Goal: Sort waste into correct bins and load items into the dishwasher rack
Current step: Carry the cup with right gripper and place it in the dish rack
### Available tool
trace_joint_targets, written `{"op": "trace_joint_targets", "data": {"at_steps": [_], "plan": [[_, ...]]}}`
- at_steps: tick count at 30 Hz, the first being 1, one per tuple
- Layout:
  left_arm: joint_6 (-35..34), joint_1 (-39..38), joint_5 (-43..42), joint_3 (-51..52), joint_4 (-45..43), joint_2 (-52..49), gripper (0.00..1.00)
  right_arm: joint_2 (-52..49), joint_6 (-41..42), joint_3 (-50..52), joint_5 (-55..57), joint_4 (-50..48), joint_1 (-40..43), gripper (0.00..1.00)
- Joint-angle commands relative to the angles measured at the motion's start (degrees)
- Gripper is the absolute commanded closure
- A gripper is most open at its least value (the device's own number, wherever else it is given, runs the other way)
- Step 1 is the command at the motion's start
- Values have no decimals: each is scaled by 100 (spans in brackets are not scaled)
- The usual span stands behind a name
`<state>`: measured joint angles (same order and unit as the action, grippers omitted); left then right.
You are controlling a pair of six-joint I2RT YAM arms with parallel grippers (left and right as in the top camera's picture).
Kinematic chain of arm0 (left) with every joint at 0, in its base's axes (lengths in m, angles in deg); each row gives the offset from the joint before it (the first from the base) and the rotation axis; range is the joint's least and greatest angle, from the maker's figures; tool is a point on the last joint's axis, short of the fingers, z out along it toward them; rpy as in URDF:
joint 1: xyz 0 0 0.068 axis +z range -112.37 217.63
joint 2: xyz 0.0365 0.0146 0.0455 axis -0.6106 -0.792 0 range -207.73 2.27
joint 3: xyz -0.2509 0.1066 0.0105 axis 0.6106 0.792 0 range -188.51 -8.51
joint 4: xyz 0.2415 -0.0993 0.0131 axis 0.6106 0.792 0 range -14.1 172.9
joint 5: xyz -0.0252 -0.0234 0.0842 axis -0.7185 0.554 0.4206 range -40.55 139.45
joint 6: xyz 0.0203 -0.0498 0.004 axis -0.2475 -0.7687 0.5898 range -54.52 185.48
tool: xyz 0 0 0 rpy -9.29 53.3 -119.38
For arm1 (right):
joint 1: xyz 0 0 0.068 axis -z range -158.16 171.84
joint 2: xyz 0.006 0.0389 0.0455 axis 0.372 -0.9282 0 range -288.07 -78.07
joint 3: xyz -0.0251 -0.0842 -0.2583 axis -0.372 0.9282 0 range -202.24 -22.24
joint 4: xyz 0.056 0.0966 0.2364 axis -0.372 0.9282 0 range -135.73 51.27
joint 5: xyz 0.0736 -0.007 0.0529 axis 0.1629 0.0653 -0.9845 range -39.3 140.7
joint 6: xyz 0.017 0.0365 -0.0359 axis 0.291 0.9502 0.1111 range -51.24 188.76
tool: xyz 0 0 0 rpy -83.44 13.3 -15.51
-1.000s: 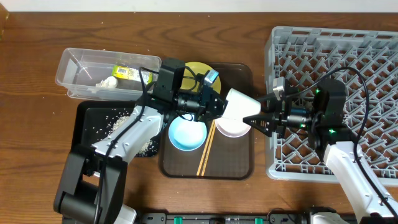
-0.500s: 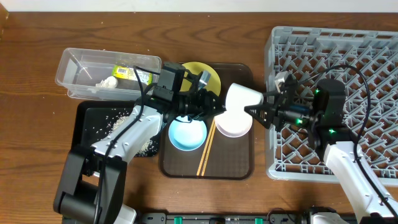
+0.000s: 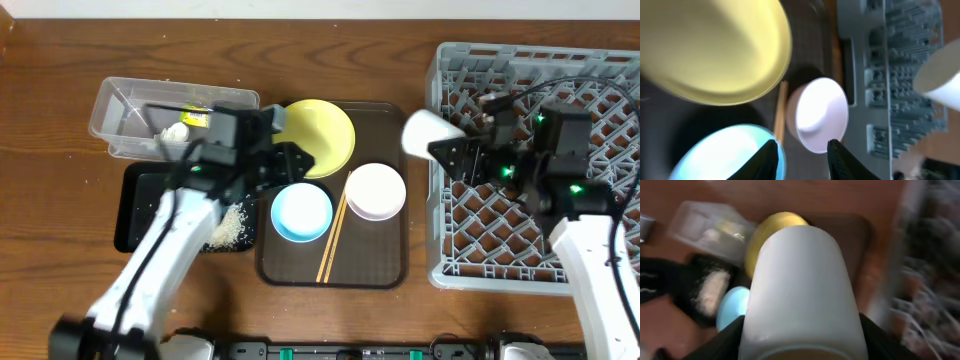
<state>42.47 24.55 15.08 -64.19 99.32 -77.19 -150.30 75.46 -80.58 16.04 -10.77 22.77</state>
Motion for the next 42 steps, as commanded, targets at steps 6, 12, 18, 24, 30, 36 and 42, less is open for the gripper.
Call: {"op": "trace_joint_targets", "data": {"at_steps": [6, 12, 18, 24, 30, 36, 42], "plan": [[542, 354, 1213, -66, 1008, 984, 60, 87, -28, -1296, 3460, 2055, 310, 99], [540, 354, 1412, -66, 1172, 1137, 59, 76, 275, -1493, 4538, 2771, 876, 99], [540, 354, 1414, -66, 1172, 1130, 58, -31, 363, -1458, 4472, 3134, 1646, 98], [540, 354, 1414, -66, 1172, 1130, 58, -168, 402, -1084, 4089, 3169, 2020, 97], [540, 354, 1414, -66, 1178, 1132, 58, -411, 439, -595, 4022, 2999, 2050, 94], [540, 354, 1414, -66, 1211, 1130, 58, -627, 616, -72, 4022, 2551, 2050, 90], [540, 354, 1414, -66, 1259, 1130, 58, -726, 616, 15, 4017, 2323, 2048, 41]]}}
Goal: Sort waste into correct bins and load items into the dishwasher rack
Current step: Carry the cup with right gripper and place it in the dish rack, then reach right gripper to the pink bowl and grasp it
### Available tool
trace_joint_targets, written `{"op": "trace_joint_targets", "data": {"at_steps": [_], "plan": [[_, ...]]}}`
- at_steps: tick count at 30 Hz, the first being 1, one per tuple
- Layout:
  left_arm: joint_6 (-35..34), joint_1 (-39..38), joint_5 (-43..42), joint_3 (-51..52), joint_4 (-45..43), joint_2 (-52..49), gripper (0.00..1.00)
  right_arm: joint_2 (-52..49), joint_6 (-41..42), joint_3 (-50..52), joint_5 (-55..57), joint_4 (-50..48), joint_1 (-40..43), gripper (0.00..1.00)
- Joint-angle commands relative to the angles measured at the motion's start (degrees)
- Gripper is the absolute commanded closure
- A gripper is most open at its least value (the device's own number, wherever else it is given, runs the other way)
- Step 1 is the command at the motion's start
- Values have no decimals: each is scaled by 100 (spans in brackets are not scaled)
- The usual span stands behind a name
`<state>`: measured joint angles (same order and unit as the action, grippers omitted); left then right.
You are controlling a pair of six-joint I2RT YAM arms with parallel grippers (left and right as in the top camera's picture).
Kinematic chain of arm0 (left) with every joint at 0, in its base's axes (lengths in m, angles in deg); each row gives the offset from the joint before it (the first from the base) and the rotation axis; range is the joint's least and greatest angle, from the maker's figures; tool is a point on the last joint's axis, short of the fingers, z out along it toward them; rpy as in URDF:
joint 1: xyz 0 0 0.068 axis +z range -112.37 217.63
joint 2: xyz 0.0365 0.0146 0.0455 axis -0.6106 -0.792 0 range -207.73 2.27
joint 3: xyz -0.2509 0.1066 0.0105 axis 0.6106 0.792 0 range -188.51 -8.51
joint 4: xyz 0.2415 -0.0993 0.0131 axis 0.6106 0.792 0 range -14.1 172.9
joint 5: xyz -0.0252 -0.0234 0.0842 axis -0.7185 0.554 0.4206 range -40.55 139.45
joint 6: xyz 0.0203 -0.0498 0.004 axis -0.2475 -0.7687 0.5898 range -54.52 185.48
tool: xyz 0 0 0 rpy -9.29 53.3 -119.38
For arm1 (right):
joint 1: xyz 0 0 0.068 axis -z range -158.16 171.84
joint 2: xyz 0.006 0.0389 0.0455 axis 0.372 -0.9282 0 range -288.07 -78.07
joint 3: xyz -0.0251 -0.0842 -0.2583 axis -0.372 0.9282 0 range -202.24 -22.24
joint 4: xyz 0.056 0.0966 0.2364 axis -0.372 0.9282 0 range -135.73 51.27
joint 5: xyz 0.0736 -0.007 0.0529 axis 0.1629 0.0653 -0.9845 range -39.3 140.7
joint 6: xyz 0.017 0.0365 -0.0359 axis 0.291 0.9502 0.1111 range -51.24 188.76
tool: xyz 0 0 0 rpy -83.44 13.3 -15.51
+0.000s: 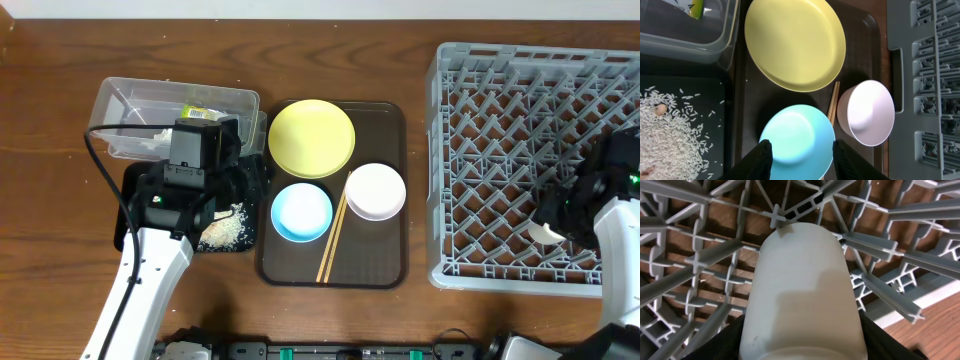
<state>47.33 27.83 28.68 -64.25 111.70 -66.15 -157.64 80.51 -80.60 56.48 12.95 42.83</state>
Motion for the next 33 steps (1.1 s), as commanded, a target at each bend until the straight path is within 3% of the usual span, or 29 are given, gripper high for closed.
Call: {"op": "trace_joint_targets", "data": {"at_steps": [1, 4, 6, 15, 22, 26, 33], "plan": [[55, 26, 52, -59, 20, 26, 57, 11, 109, 17, -52, -63, 42, 27], [55, 26, 52, -59, 20, 26, 57, 11, 109, 17, -201, -63, 42, 6], [55, 26, 55, -59, 20, 26, 57, 11, 109, 15, -264, -70, 42, 1], [55, 26, 444, -59, 404, 26, 57, 168, 103, -693, -374, 240, 31, 3], [55, 26, 1152, -44, 903, 26, 57, 404, -754, -1615, -2686, -407, -262, 12], [52, 26, 1167, 20, 966, 22, 57, 361, -820, -1617, -3480, -861, -841, 14], [52, 26, 1165, 20, 1025, -15, 57, 46, -1034, -1609, -2726, -920, -2441, 23]]}}
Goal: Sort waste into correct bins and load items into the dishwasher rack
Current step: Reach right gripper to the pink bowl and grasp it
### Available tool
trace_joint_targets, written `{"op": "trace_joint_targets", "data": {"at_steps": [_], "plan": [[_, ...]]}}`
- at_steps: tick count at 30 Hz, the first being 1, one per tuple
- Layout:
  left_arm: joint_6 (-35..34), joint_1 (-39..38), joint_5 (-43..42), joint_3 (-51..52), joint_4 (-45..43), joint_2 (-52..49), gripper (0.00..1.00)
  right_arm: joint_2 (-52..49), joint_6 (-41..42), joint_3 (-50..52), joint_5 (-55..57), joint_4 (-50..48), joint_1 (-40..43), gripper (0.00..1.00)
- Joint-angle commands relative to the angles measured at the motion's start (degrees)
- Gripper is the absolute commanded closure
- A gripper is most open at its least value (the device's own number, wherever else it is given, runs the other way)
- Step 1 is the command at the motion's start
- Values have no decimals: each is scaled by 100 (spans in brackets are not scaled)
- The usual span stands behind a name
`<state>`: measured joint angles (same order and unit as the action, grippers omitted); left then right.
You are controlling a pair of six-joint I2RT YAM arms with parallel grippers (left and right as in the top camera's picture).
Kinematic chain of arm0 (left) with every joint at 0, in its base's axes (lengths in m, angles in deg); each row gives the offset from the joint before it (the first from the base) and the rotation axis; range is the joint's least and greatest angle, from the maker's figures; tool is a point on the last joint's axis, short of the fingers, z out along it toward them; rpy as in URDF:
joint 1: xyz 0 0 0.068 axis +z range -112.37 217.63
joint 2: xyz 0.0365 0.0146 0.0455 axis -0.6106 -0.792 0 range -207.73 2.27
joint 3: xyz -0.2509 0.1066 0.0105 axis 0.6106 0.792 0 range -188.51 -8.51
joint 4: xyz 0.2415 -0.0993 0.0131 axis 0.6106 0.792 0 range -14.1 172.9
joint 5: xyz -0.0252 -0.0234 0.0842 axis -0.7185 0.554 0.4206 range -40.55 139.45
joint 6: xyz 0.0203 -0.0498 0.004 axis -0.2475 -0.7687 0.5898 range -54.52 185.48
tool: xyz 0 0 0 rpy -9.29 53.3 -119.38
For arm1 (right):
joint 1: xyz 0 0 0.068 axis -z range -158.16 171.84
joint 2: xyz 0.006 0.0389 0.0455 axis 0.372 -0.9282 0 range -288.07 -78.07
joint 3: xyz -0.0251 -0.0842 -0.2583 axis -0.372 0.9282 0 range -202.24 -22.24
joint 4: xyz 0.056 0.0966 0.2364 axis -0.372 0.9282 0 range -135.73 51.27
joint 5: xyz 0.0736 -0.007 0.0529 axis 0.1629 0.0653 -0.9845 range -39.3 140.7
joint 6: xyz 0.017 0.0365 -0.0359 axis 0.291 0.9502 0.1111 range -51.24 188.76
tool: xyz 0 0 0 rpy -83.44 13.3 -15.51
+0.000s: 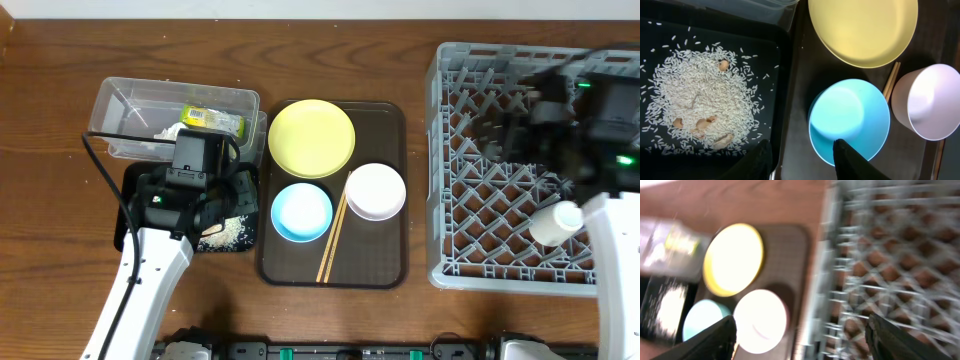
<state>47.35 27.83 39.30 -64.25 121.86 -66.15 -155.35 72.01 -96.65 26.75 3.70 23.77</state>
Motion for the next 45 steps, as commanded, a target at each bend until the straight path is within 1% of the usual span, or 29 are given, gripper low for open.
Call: {"op": "trace_joint_targets", "data": {"at_steps": [1, 5, 7, 9, 15, 20, 23, 25, 30, 35, 41, 45], "plan": [[50, 26, 103, 20, 9, -15, 57, -258, -181, -4, 463, 7, -741, 24], [50, 26, 103, 20, 11, -15, 57, -658, -170, -4, 1082, 2, -1491, 27], [50, 26, 103, 20, 11, -15, 57, -883, -114, -4, 1276, 2, -1727, 30], [50, 26, 103, 20, 11, -15, 57, -1154, -4, -4, 1436, 0, -1919, 30], [50, 26, 103, 20, 11, -15, 57, -2031, 98, -4, 1513, 0, -2208, 31], [50, 26, 103, 20, 9, -15, 57, -2693, 236, -4, 1515, -7, -2275, 37], [50, 26, 103, 20, 9, -15, 57, -2988, 319, -4, 1502, -42, -2275, 51], [50, 26, 103, 20, 11, -15, 57, -3117, 319, -4, 1493, -66, -2275, 62], [50, 26, 101, 20, 9, -15, 57, -3185, 343, -4, 1519, -87, -2275, 85], [48, 24, 101, 20, 11, -15, 57, -3178, 361, -7, 1519, -92, -2262, 99], [48, 24, 98, 20, 22, -15, 57, -2898, 361, -256, 1563, -63, -2109, 99], [48, 24, 98, 20, 28, -15, 57, -2409, 358, -575, 1969, -79, -1954, 99]]}}
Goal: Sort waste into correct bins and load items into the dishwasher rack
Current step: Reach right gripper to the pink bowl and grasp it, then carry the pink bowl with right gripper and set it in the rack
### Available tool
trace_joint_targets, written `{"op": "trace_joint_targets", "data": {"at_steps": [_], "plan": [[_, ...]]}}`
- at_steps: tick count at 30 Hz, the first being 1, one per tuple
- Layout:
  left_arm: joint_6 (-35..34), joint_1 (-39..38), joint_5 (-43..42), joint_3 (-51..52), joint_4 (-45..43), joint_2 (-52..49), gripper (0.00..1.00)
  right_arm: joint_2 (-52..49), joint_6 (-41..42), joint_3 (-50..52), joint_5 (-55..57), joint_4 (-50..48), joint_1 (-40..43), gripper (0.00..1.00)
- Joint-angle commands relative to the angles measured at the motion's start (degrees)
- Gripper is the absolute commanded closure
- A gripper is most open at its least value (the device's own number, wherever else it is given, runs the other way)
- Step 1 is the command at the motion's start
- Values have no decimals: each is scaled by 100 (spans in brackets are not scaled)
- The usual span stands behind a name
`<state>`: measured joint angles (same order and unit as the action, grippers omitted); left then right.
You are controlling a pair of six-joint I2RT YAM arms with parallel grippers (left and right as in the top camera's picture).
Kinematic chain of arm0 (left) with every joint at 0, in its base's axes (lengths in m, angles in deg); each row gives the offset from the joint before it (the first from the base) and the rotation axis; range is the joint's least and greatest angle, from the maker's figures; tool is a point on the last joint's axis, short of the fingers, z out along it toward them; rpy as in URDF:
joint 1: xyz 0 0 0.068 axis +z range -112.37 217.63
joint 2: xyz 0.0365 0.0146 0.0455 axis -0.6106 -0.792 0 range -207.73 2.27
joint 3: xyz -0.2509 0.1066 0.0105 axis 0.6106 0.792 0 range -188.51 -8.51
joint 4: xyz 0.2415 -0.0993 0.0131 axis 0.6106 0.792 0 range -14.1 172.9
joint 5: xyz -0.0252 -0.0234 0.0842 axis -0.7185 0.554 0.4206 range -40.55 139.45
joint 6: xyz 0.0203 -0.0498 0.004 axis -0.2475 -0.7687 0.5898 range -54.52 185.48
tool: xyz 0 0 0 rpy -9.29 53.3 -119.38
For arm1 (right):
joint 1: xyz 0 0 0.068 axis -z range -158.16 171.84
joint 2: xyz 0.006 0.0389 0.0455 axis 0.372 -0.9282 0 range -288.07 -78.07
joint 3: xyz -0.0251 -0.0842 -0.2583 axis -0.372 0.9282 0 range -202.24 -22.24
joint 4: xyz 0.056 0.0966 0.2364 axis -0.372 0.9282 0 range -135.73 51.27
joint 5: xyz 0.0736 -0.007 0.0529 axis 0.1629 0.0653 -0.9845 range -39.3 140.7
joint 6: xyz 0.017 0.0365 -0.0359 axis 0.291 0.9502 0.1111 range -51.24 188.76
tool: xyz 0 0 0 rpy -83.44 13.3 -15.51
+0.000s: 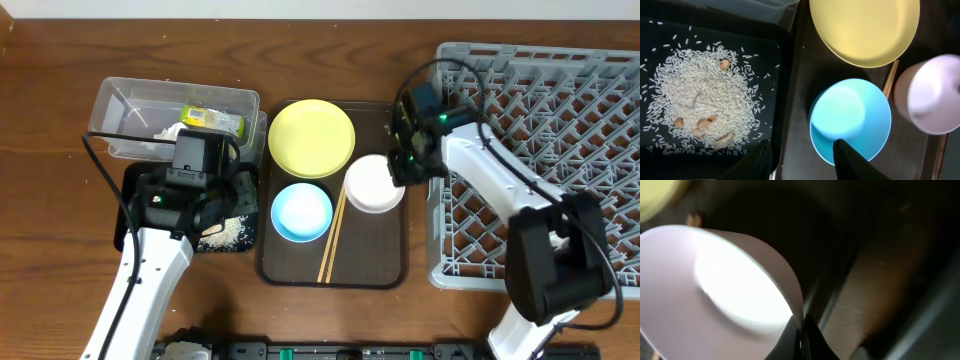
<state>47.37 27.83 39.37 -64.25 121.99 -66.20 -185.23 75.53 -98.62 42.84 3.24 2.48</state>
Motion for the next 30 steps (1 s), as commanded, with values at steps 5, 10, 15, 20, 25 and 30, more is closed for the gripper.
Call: {"op": "trace_joint_targets", "data": {"at_steps": [5, 10, 15, 20, 25, 30], "plan": [[46, 24, 94, 20, 13, -11, 57, 1340, 4, -560, 1322, -315, 343, 99], [46, 26, 94, 20, 11, -11, 57, 1932, 7, -560, 2433, -684, 461, 99], [46, 26, 94, 20, 11, -11, 57, 2004, 153, -557, 4304, -1156, 538, 99], [46, 26, 94, 20, 11, -11, 57, 1893, 153, -557, 5480, -1631, 636, 99], [48, 26, 94, 20, 11, -11, 57, 1740, 153, -555, 5936, -2098, 765, 99], [46, 26, 94, 20, 13, -11, 57, 1314, -37, -555, 6273, -2892, 898, 99]]}}
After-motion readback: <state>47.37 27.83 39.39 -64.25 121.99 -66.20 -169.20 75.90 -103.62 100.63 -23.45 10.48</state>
